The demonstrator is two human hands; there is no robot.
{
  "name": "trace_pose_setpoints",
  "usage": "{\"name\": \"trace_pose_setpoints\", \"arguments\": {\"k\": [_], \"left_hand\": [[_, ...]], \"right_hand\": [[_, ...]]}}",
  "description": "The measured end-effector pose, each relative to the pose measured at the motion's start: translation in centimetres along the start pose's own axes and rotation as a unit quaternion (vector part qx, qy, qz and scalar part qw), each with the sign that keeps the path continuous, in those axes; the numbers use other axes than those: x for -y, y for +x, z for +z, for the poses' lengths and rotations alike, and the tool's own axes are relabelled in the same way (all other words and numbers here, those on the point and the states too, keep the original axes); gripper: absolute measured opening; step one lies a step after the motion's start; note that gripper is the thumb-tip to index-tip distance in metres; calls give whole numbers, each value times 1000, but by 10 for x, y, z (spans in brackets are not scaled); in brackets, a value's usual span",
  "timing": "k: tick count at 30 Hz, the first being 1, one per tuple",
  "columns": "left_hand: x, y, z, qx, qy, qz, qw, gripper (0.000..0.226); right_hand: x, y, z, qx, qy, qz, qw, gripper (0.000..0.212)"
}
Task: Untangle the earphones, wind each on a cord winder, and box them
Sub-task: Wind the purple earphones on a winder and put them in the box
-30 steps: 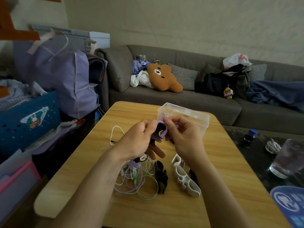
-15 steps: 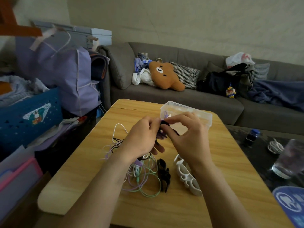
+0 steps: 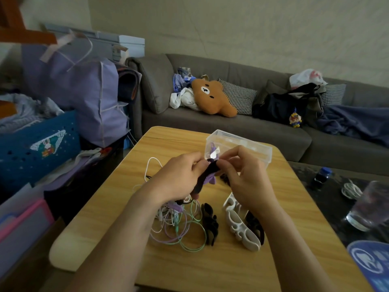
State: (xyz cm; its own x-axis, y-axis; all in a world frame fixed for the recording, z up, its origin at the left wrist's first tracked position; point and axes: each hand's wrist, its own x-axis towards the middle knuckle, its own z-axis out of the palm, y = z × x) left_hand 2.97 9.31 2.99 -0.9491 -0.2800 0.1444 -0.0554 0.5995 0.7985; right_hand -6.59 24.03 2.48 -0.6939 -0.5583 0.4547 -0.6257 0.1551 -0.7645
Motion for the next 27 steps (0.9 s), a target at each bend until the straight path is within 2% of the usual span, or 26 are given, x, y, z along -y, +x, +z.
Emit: {"name": "trace_pose_setpoints", "arguments": {"k": [3, 7, 11, 13, 16, 18, 20, 23, 27], "left_hand": [[2, 0, -4, -11, -11, 7, 1000, 23], [2, -2, -7, -36, -55, 39, 997, 22], [1, -2, 0, -81, -80, 52, 992, 15], [0, -1, 5, -106, -117, 43, 987, 9], [0, 0, 12, -126, -118, 61, 983, 13], [1, 1, 14, -145, -104, 67, 982, 16], [2, 4, 14, -183, -119, 50, 975, 18], [0, 6, 13, -233, -213, 11, 949, 22], [4, 8, 14, -271, -258, 23, 927, 19]], "right_hand": [[-3, -1, 9, -29, 38, 14, 999, 3], [-1, -1, 24, -29, 75, 12, 997, 32], [3, -2, 33, -70, 142, 62, 986, 41], [2, -2, 38, -79, 208, 125, 967, 47], [5, -3, 39, -83, 350, 229, 905, 51], [5, -2, 35, -67, 391, 245, 884, 50], [5, -2, 32, -33, 377, 225, 898, 46], [3, -3, 36, 9, 342, 168, 925, 25], [4, -5, 40, 3, 301, 134, 944, 19]]}}
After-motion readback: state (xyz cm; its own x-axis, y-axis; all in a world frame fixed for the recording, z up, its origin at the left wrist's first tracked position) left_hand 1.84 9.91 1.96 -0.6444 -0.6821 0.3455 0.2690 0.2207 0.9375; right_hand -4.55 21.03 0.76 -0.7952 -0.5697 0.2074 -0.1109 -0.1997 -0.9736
